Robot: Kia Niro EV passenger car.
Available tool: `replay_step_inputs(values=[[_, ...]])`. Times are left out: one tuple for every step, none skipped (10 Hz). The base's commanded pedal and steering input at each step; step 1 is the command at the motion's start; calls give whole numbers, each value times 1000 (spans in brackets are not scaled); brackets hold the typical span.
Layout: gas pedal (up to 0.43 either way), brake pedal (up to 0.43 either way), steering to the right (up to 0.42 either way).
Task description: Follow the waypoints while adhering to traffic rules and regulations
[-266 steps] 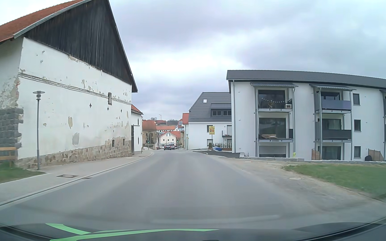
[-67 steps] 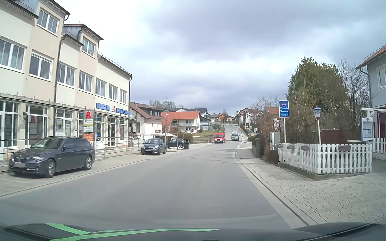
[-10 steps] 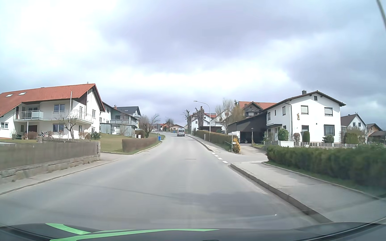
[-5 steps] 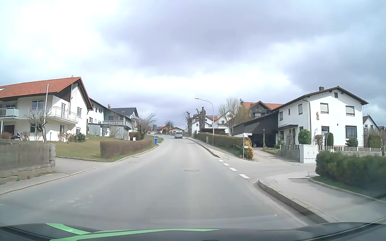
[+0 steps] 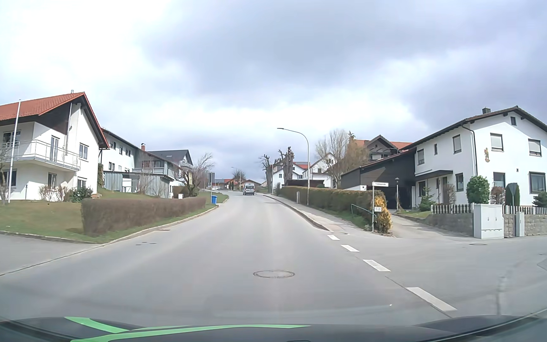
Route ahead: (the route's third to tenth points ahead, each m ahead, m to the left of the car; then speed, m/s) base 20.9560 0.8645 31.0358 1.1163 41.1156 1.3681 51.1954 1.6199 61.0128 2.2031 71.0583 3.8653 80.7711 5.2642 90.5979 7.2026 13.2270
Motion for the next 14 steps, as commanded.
replay_step_inputs(values=[[240, 0, -1], [240, 0, -1], [248, 0, -1], [248, 0, -1], [260, 0, -1], [260, 0, -1], [260, 0, -1], [268, 0, -1], [268, 0, -1], [280, 0, -1], [280, 0, -2], [280, 0, -3], [280, 0, -4], [280, 0, -4]])
